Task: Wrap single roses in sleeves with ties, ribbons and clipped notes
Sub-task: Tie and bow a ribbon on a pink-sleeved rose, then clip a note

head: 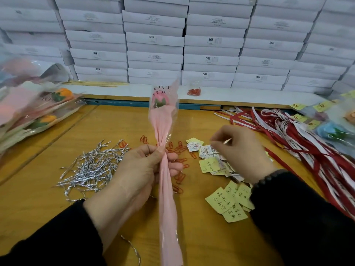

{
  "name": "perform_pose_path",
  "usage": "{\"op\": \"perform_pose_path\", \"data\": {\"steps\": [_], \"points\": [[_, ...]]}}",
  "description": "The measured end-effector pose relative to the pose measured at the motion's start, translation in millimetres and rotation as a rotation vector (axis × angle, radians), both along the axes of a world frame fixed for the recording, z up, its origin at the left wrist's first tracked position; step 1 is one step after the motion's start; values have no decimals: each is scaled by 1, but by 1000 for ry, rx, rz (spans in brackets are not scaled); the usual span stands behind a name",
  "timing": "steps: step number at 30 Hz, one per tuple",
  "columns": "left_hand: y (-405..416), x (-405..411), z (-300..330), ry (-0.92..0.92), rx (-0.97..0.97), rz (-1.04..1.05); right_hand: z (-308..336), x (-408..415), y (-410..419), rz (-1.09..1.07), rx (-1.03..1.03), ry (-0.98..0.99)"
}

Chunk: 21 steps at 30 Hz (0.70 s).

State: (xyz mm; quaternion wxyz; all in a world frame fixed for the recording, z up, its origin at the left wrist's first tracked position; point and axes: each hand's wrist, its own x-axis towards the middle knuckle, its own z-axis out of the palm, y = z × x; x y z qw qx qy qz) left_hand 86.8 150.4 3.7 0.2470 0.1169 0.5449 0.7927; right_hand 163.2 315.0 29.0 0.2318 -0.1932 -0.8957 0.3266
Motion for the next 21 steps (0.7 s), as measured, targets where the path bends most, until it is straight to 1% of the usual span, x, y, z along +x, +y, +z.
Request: {"op": "perform_pose_path", "data": {"steps": [2, 5, 10, 13, 16, 17, 18, 19, 20, 21], "points": [[0, 0, 0, 6, -14, 8, 4, 9, 29, -135, 167, -38], [-1, -1, -1, 21, -40, 21, 5, 25, 70, -325, 289, -171], [-2, -3, -3, 39, -49, 24, -4, 38, 105, -436, 250, -597], [-3, -3, -3, 40, -51, 30, -8, 41, 109, -461, 234, -673], [-2, -2, -3, 58, -57, 36, -10, 40, 110, -464, 217, -672], [-1, -1, -3, 62, -59, 36, -11, 40, 110, -468, 210, -640], [-1, -1, -2, 62, -59, 35, -12, 39, 111, -473, 191, -565], [-1, 0, -2, 62, -58, 35, -12, 39, 111, -475, 144, -446], [-1, 1, -1, 62, -56, 34, -11, 38, 110, -471, 30, -291], [-1, 1, -1, 63, -54, 35, -8, 37, 107, -453, -158, -119]]}}
